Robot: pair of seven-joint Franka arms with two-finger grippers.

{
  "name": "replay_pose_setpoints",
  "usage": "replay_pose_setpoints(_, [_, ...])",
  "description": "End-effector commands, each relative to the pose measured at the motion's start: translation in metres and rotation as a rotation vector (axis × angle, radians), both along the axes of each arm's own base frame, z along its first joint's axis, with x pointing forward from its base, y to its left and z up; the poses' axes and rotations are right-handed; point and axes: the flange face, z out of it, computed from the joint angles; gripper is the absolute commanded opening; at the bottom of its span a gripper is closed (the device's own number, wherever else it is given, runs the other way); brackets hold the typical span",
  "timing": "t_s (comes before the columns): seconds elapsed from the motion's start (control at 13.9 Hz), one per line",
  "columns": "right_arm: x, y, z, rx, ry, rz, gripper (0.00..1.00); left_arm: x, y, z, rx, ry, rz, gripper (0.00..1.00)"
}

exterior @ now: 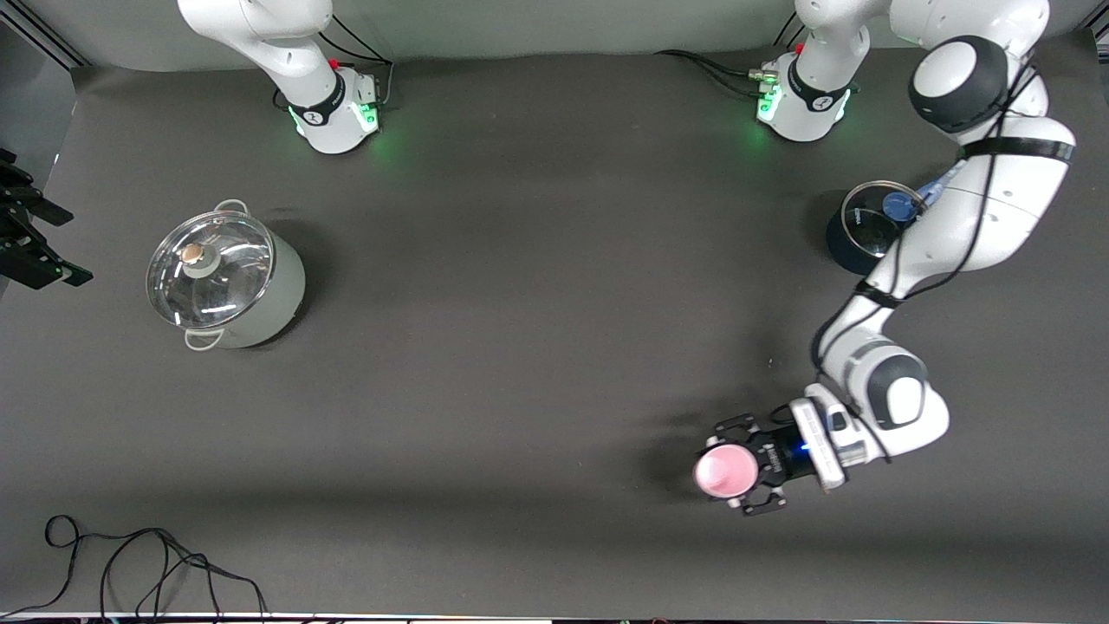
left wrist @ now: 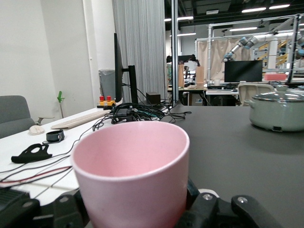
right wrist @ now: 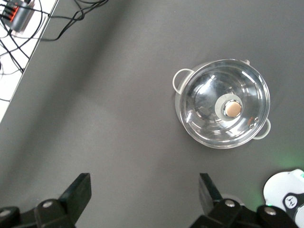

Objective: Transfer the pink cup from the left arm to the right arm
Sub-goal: 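Lift the pink cup with the left gripper toward the table middle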

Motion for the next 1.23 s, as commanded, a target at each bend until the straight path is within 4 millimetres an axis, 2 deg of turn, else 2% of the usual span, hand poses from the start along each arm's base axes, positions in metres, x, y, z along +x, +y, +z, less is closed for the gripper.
replay_pose_setpoints(0.0, [-0.003,0.003,0.005,0.002,0.0,0.113,1.0,0.003,-0.059,0.032,0.029,0.019,0.087,0.0])
replay_pose_setpoints(0.29, [-0.003,0.003,0.005,0.002,0.002,0.115,1.0,-0.016,-0.154,0.076,0.096,-0.003,0.19,0.0])
replay_pose_setpoints(0.5, [-0.002,0.014,0.006,0.003,0.001,0.123,1.0,-0.048,-0.229,0.116,0.105,0.06,0.293,0.0])
replay_pose_setpoints(0.65, [-0.002,0.015,0.007,0.002,-0.002,0.12,1.0,-0.072,-0.268,0.135,0.105,0.079,0.344,0.0])
replay_pose_setpoints(0.87, [-0.002,0.022,0.007,0.002,-0.002,0.132,1.0,-0.104,-0.31,0.154,0.088,0.105,0.371,0.0])
replay_pose_setpoints(1.01, [0.001,0.032,0.008,0.001,-0.005,0.155,1.0,-0.118,-0.327,0.166,0.083,0.093,0.384,0.0])
replay_pose_setpoints(1.15, [0.002,0.044,0.014,0.0,-0.019,0.175,1.0,-0.134,-0.342,0.169,0.098,0.089,0.392,0.0])
